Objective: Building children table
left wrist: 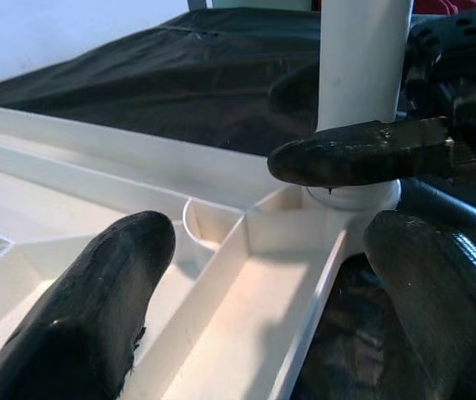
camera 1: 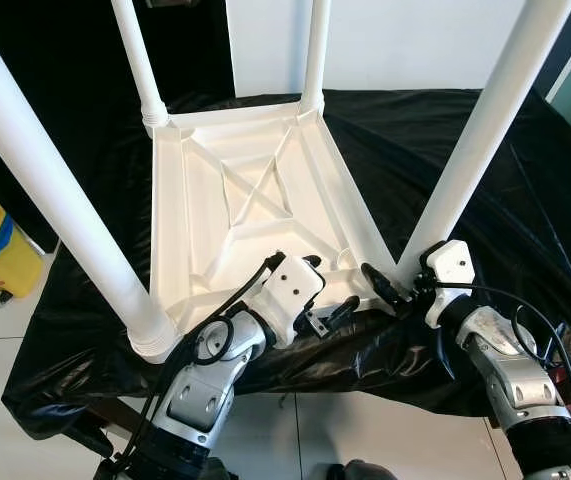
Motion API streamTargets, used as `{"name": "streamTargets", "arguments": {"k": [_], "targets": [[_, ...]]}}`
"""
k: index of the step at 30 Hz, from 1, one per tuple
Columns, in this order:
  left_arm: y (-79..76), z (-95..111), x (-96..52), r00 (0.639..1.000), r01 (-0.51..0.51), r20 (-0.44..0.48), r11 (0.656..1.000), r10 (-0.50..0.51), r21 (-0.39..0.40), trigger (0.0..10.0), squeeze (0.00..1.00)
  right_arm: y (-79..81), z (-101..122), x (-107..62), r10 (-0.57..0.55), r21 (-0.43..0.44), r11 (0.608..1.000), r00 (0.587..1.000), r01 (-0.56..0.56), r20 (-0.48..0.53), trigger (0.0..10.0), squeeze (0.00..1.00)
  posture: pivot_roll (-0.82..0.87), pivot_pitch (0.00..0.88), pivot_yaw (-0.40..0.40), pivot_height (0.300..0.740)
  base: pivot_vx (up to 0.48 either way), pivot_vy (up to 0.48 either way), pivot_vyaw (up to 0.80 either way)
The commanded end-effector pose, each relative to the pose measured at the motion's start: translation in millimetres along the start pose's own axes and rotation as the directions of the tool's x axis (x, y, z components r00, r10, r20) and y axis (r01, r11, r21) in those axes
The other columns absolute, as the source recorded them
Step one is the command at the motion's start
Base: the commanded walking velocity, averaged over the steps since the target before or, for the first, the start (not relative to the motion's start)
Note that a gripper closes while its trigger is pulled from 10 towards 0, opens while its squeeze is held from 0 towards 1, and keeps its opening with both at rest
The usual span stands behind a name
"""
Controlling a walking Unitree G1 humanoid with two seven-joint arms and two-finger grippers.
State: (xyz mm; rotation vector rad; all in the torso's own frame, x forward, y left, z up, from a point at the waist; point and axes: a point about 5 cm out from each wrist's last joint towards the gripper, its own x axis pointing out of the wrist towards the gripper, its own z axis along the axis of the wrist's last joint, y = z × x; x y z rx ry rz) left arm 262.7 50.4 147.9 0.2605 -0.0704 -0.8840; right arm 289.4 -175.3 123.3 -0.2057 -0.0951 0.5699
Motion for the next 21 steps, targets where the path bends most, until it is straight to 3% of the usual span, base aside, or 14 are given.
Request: {"name": "streamTargets", "arguments": {"k": [1, 8, 9, 10, 11, 18, 21], "targets": [[-3.1, -0.5, -1.4, 1.000, 0.024, -0.012, 1.000, -0.024, 0.001, 10.0, 0.00, 5.6, -9.8, -1.0, 0.048, -0.002, 0.999, 0.998, -0.048, -0.041, 0.0, 0.00, -0.01, 0.000, -0.043, 0.740, 0.000, 0.000, 0.00], [-0.9, -1.2, -2.9, 1.000, 0.014, -0.018, 1.000, -0.014, 0.008, 10.0, 0.00, 5.6, -17.3, -5.4, 0.037, 0.013, 0.999, 0.998, -0.037, -0.054, 0.0, 0.00, -0.01, 0.000, -0.053, 0.740, 0.000, 0.000, 0.00], [0.4, -2.3, -3.4, 1.000, 0.006, -0.023, 1.000, -0.006, 0.010, 10.0, 0.00, 6.4, -19.6, -6.8, 0.019, 0.023, 1.000, 0.998, -0.017, -0.058, 1.1, 0.00, -0.01, 0.000, -0.054, 0.740, 0.000, 0.000, 0.00], [0.4, -2.3, -3.4, 1.000, 0.006, -0.023, 1.000, -0.006, 0.010, 10.0, 0.00, 6.4, -19.6, -6.8, 0.019, 0.023, 1.000, 0.998, -0.017, -0.058, 1.1, 0.00, -0.01, 0.000, -0.054, 0.740, 0.000, 0.000, 0.00], [1.7, -3.4, -3.5, 1.000, -0.002, -0.028, 1.000, 0.002, 0.011, 10.0, 0.00, 7.6, -20.9, -7.6, -0.004, 0.038, 0.999, 0.998, 0.006, -0.059, 10.0, 0.00, -0.01, 0.000, -0.054, 0.740, 0.000, 0.000, 0.00], [3.3, -5.6, -3.0, 0.999, -0.015, -0.039, 1.000, 0.016, 0.017, 10.0, 0.00, 9.5, -24.7, -5.9, -0.119, 0.061, 0.990, 0.989, 0.124, -0.084, 10.0, 0.00, -0.01, 0.000, -0.056, 0.740, 0.000, 0.000, 0.00], [5.2, -6.7, -3.2, 0.998, -0.030, -0.045, 0.999, 0.031, 0.022, 10.0, 0.00, 8.1, -26.6, -2.9, -0.224, 0.077, 0.970, 0.969, 0.232, -0.101, 10.0, 0.00, -0.01, 0.000, -0.053, 0.740, 0.000, 0.000, 0.00]]}}
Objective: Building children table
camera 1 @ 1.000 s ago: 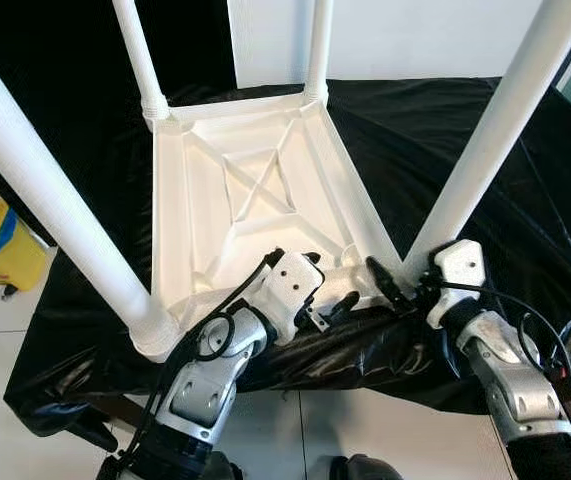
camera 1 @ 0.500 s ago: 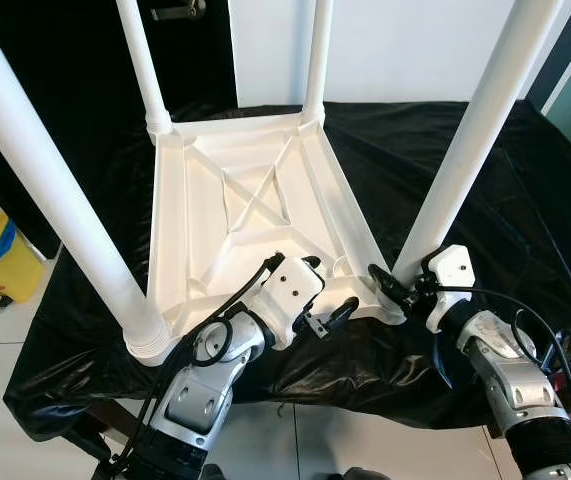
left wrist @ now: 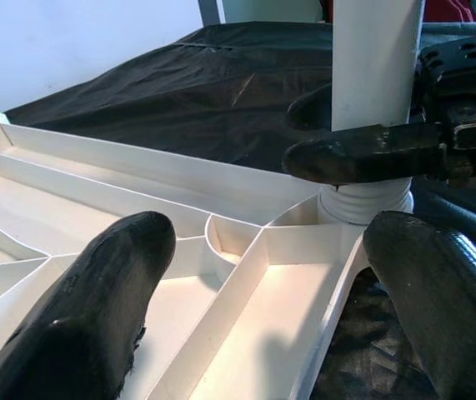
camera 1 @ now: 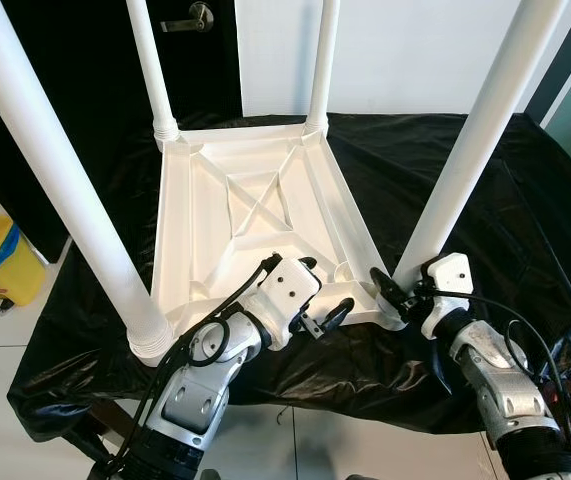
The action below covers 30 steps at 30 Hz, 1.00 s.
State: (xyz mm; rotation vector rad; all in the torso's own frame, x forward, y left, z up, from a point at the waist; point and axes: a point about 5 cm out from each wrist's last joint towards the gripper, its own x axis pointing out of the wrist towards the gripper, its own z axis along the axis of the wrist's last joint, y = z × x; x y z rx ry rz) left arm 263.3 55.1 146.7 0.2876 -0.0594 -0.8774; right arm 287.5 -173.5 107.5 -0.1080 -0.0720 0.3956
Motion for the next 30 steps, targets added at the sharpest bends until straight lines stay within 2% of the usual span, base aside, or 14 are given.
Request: {"name": "streamTargets", "arguments": {"k": [1, 3, 8, 10, 15, 21, 30], "targets": [[2.1, -4.6, 0.1, 0.999, -0.027, -0.024, 1.000, 0.027, 0.003, 10.0, 0.00, 0.7, -11.9, -1.9, -0.058, -0.014, 0.998, 0.996, 0.057, -0.074, 10.0, 0.00, -0.01, 0.000, -0.053, 0.740, 0.000, 0.000, 0.00], [4.0, -4.9, -0.5, 0.999, -0.039, -0.028, 0.999, 0.039, 0.007, 10.0, 0.00, 1.7, -13.6, 1.4, -0.142, 0.006, 0.990, 0.986, 0.143, -0.082, 10.0, 0.00, 0.00, 0.000, -0.053, 0.740, 0.000, 0.000, 0.00], [5.3, -4.2, -0.9, 0.999, -0.043, -0.027, 0.999, 0.043, 0.011, 10.0, 0.00, 5.6, -16.0, 4.6, -0.224, 0.027, 0.973, 0.970, 0.227, -0.100, 10.0, 0.00, 0.00, 0.000, -0.052, 0.740, 0.000, 0.000, 0.00], [5.9, -3.5, -1.9, 0.999, -0.047, -0.026, 0.999, 0.047, 0.010, 10.0, 0.00, 16.0, -18.7, 8.6, -0.298, 0.062, 0.950, 0.947, 0.306, -0.120, 10.0, 0.00, 0.00, 0.000, -0.049, 0.740, 0.000, 0.000, 0.00], [3.7, -3.1, -2.6, 0.999, -0.046, -0.022, 0.999, 0.046, -0.003, 10.0, 0.00, 28.9, -17.7, 12.9, -0.381, 0.097, 0.914, 0.916, 0.394, -0.125, 10.0, 0.00, 0.00, 0.000, -0.049, 0.740, 0.000, 0.000, 0.00], [3.2, -3.5, -1.0, 0.999, -0.048, -0.023, 0.999, 0.048, -0.003, 10.0, 0.00, 29.6, -14.2, 15.5, -0.423, 0.094, 0.896, 0.898, 0.435, -0.121, 10.0, 0.00, 0.00, 0.000, -0.047, 0.740, 0.000, 0.000, 0.00], [9.9, -1.7, 1.1, 0.998, -0.063, -0.016, 0.998, 0.063, 0.007, 10.0, 0.00, 32.9, -10.2, 20.9, -0.418, 0.099, 0.899, 0.903, 0.427, -0.105, 10.0, 0.00, 0.00, 0.000, -0.047, 0.740, 0.000, 0.000, 0.00]]}}
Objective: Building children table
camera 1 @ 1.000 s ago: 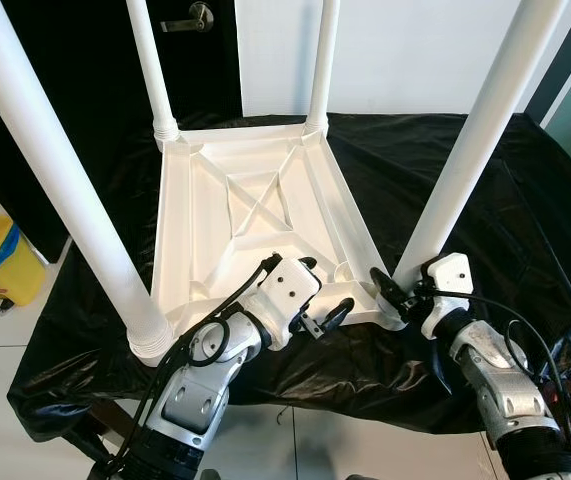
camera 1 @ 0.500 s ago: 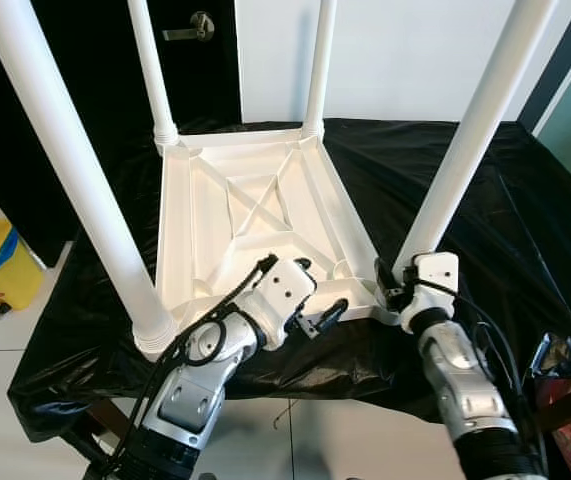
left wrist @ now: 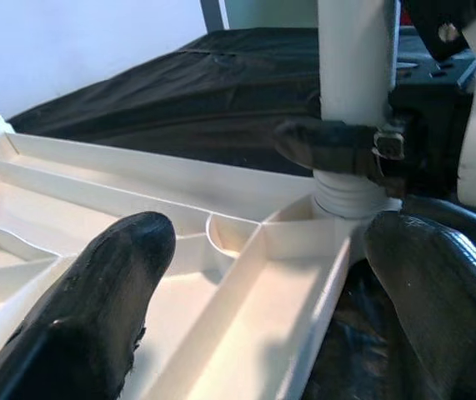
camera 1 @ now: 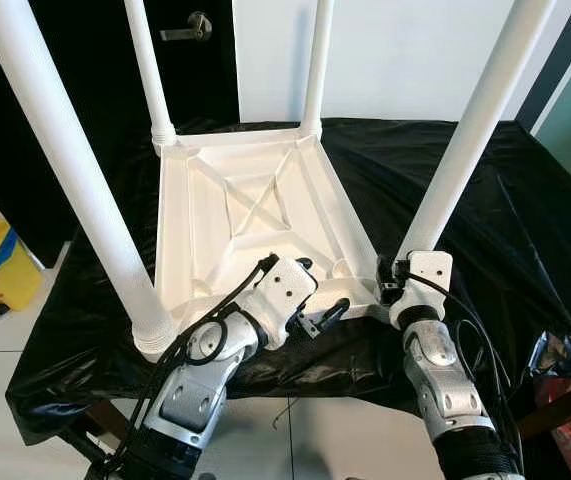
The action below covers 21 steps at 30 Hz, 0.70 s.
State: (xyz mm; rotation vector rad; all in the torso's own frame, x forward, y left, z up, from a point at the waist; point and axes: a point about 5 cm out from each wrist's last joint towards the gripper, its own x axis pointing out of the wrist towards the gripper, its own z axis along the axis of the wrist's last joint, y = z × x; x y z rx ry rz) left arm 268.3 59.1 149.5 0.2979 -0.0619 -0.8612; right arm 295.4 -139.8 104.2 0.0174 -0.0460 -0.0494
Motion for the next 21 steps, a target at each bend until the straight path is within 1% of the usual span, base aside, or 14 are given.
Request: {"name": "streamTargets", "arguments": {"k": [1, 7, 8, 9, 17, 18, 20, 21], "targets": [[2.9, -2.5, 1.6, 0.999, -0.047, -0.011, 0.999, 0.047, -0.002, 10.0, 0.00, 3.8, -8.4, -0.5, 0.004, -0.009, 1.000, 0.999, -0.004, -0.048, 10.0, 0.00, 0.00, 0.000, -0.046, 0.740, 0.000, 0.000, 0.00], [2.1, -2.1, 2.5, 0.999, -0.043, -0.008, 0.999, 0.043, 0.000, 10.0, 0.00, 3.6, -5.7, -0.4, 0.004, -0.008, 1.000, 0.999, -0.004, -0.034, 10.0, 0.00, 0.00, 0.000, -0.047, 0.740, 0.000, 0.000, 0.00], [1.6, -1.9, 2.8, 0.999, -0.041, -0.007, 0.999, 0.041, -0.002, 10.0, 0.00, 4.0, -4.7, -1.2, 0.010, -0.009, 1.000, 1.000, -0.010, -0.028, 10.0, 0.06, 0.00, 0.000, -0.047, 0.740, 0.000, 0.000, 0.00], [0.6, -1.8, 3.2, 0.999, -0.038, -0.005, 0.999, 0.038, -0.002, 10.0, 0.00, 4.4, -3.9, -2.2, 0.022, -0.010, 1.000, 1.000, -0.022, -0.020, 10.0, 1.00, -0.01, 0.000, -0.045, 0.740, 0.000, 0.000, 0.00], [-1.5, -1.9, 3.6, 1.000, -0.029, -0.004, 1.000, 0.029, -0.005, 10.0, 0.00, 5.0, 1.3, -4.4, 0.068, -0.005, 0.998, 0.997, -0.068, 0.020, 10.0, 1.00, -0.01, 0.000, -0.043, 0.740, 0.000, 0.000, 0.00], [-1.7, -1.8, 3.6, 1.000, -0.027, -0.004, 1.000, 0.027, -0.004, 10.0, 0.00, 3.5, 2.1, -5.1, 0.086, -0.009, 0.996, 0.996, -0.086, 0.026, 10.0, 1.00, -0.01, 0.000, -0.043, 0.740, 0.000, 0.000, 0.00], [-1.7, -1.8, 3.6, 1.000, -0.027, -0.004, 1.000, 0.027, -0.004, 10.0, 0.00, 3.5, 2.1, -5.1, 0.086, -0.009, 0.996, 0.996, -0.086, 0.026, 10.0, 1.00, -0.01, 0.000, -0.043, 0.740, 0.000, 0.000, 0.00], [-1.9, -1.7, 3.8, 1.000, -0.025, -0.004, 1.000, 0.025, -0.004, 10.0, 0.00, 1.4, 2.3, -6.3, 0.108, -0.007, 0.994, 0.994, -0.108, 0.028, 10.0, 1.00, -0.02, 0.000, -0.042, 0.740, 0.000, 0.000, 0.00]]}}
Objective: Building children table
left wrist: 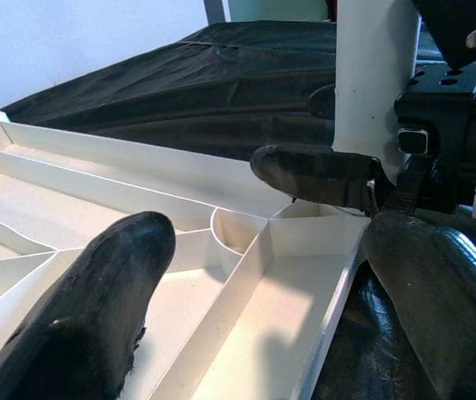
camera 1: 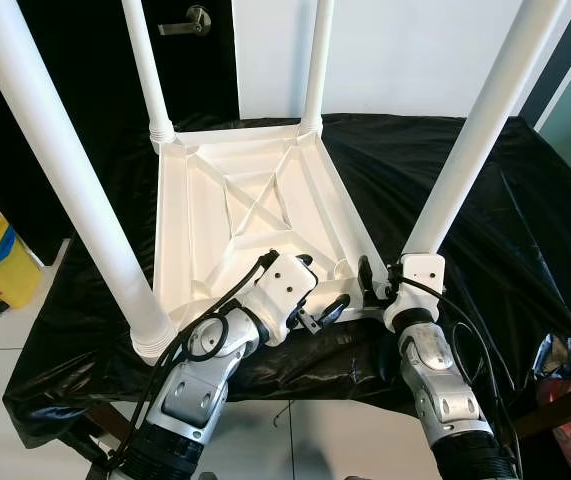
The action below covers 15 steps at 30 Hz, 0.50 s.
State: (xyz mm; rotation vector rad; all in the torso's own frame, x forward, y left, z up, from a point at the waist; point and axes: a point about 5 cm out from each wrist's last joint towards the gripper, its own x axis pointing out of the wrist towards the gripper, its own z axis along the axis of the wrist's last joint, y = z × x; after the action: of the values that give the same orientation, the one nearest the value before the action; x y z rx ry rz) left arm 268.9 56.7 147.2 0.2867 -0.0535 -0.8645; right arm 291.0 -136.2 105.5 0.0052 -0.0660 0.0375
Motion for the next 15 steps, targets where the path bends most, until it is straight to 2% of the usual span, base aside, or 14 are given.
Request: {"name": "streamTargets", "arguments": {"k": [1, 2, 3, 4, 7, 15], "targets": [[-0.2, 0.0, 1.4, 1.000, -0.028, -0.001, 1.000, 0.028, 0.009, 10.0, 0.00, -1.8, 0.9, -1.9, 0.020, 0.004, 1.000, 1.000, -0.021, 0.009, 10.0, 1.00, -0.02, 0.000, -0.042, 0.740, 0.000, 0.000, 0.00], [-0.7, 0.3, 1.3, 1.000, -0.025, -0.001, 1.000, 0.025, 0.010, 10.0, 0.00, -4.0, 0.4, -3.8, 0.058, 0.003, 0.998, 0.998, -0.058, 0.007, 10.0, 0.62, -0.02, 0.000, -0.040, 0.740, 0.000, 0.000, 0.00], [-0.7, 0.3, 1.3, 1.000, -0.025, -0.001, 1.000, 0.025, 0.010, 10.0, 0.00, -4.0, 0.4, -3.8, 0.058, 0.003, 0.998, 0.998, -0.058, 0.007, 10.0, 0.62, -0.02, 0.000, -0.040, 0.740, 0.000, 0.000, 0.00], [-1.6, 0.5, 1.2, 1.000, -0.020, 0.000, 1.000, 0.020, 0.010, 10.0, 0.00, -8.0, 0.2, -6.1, 0.101, -0.006, 0.995, 0.995, -0.101, 0.010, 10.0, 0.00, -0.02, 0.000, -0.037, 0.740, 0.000, 0.000, 0.00], [-5.0, 0.4, -0.1, 1.000, -0.006, -0.003, 1.000, 0.006, 0.005, 10.0, 0.00, -23.7, 0.9, -9.8, 0.245, -0.045, 0.969, 0.969, -0.244, 0.015, 10.0, 0.00, -0.01, 0.000, -0.037, 0.740, 0.000, 0.000, 0.00], [-5.8, -1.7, -2.3, 1.000, 0.003, -0.015, 1.000, -0.003, 0.001, 10.0, 0.00, -35.9, 4.2, -5.5, 0.356, -0.066, 0.932, 0.934, -0.355, 0.002, 10.0, 0.00, -0.01, 0.000, -0.039, 0.740, 0.000, 0.000, 0.00]]}}
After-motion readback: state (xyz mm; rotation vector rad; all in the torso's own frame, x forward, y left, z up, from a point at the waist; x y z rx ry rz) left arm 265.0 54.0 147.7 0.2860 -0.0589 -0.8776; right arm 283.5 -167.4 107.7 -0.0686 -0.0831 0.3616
